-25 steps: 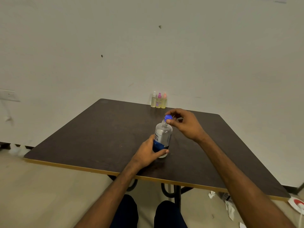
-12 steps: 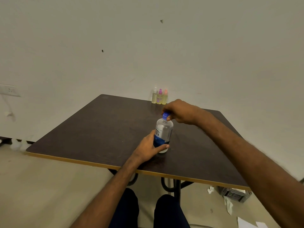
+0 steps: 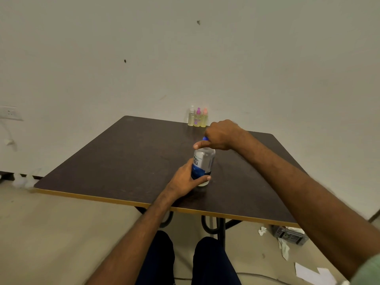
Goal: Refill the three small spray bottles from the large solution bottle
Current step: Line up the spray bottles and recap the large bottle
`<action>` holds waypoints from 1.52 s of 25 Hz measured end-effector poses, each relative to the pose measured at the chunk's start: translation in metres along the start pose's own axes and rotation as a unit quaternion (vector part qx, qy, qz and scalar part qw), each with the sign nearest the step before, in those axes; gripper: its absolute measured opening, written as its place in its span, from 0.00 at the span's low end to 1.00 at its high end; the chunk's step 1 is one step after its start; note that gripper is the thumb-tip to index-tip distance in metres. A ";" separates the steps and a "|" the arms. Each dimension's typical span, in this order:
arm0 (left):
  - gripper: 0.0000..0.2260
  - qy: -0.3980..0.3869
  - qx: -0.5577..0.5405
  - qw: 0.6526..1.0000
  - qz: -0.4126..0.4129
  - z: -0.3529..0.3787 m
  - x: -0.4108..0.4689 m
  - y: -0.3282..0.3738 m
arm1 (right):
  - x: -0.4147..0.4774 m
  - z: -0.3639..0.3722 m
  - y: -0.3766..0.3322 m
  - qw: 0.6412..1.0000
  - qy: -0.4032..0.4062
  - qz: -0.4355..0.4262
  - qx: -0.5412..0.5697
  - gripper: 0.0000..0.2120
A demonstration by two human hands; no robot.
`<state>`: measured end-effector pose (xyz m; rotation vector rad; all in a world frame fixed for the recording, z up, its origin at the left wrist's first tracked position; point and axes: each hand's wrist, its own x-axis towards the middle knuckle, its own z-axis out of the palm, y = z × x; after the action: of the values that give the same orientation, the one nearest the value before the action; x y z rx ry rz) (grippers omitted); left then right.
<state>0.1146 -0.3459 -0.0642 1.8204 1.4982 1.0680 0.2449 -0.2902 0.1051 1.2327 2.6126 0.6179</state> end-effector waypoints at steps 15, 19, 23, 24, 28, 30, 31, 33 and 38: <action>0.32 -0.002 -0.012 1.000 0.012 0.000 0.004 -0.005 | 0.002 -0.016 0.008 0.990 -0.002 -0.122 0.067 0.13; 0.32 -0.006 0.004 1.000 0.008 0.000 0.004 -0.005 | -0.002 -0.012 -0.004 0.996 0.019 -0.092 -0.005 0.20; 0.32 -0.010 0.006 1.000 0.009 0.001 0.002 -0.004 | -0.005 -0.008 -0.003 0.999 0.021 -0.043 -0.006 0.32; 0.32 -0.012 0.005 1.000 0.011 0.000 0.002 -0.004 | -0.004 -0.007 -0.003 0.999 0.018 -0.033 -0.019 0.33; 0.32 -0.015 0.004 1.000 0.010 0.000 0.002 -0.001 | -0.003 -0.008 -0.003 0.998 -0.054 0.025 0.004 0.44; 0.31 -0.013 0.006 1.000 0.012 0.000 0.001 -0.002 | -0.002 -0.021 0.010 0.992 -0.052 0.043 0.107 0.46; 0.31 -0.013 0.006 1.000 0.012 0.000 0.002 -0.002 | 0.000 -0.029 0.017 0.984 -0.032 0.043 0.172 0.43; 0.31 -0.014 0.003 1.000 0.009 -0.001 0.004 -0.004 | 0.003 -0.041 0.028 0.971 -0.019 -0.009 0.239 0.30; 0.32 -0.018 -0.003 1.000 0.015 -0.002 0.005 -0.006 | 0.005 -0.025 0.024 0.983 -0.055 -0.116 0.134 0.12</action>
<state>0.1101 -0.3401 -0.0671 1.8545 1.4483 1.0469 0.2493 -0.2802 0.1384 0.9703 2.7541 0.1561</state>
